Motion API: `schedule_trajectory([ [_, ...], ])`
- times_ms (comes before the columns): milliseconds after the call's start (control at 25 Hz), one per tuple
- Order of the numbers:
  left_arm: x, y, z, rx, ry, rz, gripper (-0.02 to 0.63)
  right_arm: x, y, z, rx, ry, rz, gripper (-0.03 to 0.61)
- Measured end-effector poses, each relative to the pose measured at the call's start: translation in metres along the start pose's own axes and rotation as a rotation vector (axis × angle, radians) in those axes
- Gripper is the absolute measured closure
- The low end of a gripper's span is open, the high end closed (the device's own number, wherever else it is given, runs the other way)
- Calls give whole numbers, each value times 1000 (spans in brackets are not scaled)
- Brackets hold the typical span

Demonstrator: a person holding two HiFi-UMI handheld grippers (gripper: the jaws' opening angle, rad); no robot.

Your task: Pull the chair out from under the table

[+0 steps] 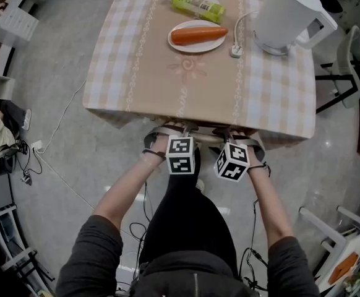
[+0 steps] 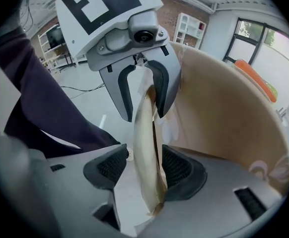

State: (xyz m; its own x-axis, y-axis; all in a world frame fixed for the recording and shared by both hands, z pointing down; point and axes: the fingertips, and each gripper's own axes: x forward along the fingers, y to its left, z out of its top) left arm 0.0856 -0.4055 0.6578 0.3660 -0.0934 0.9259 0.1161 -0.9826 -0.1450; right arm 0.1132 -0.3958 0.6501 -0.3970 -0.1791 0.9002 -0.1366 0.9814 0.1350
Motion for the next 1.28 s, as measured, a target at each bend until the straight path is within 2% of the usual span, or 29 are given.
schedule_trajectory([
  [240, 16, -2, -1, 31, 39, -46, 381, 16, 3, -13, -79, 73, 46, 380],
  [560, 32, -7, -15, 129, 164, -94, 394, 27, -2, -19, -113, 106, 60, 380],
  [640, 32, -6, -16, 141, 169, -98, 445, 28, -2, -18, -108, 102, 65, 380],
  [800, 32, -7, -15, 166, 165, -116, 460, 28, 0, -19, -129, 112, 90, 391],
  [920, 32, -8, -16, 182, 165, -128, 468, 30, 4, -22, -182, 141, 120, 437],
  [1280, 32, -9, -16, 182, 177, -149, 472, 30, 4, -23, -186, 164, 130, 443],
])
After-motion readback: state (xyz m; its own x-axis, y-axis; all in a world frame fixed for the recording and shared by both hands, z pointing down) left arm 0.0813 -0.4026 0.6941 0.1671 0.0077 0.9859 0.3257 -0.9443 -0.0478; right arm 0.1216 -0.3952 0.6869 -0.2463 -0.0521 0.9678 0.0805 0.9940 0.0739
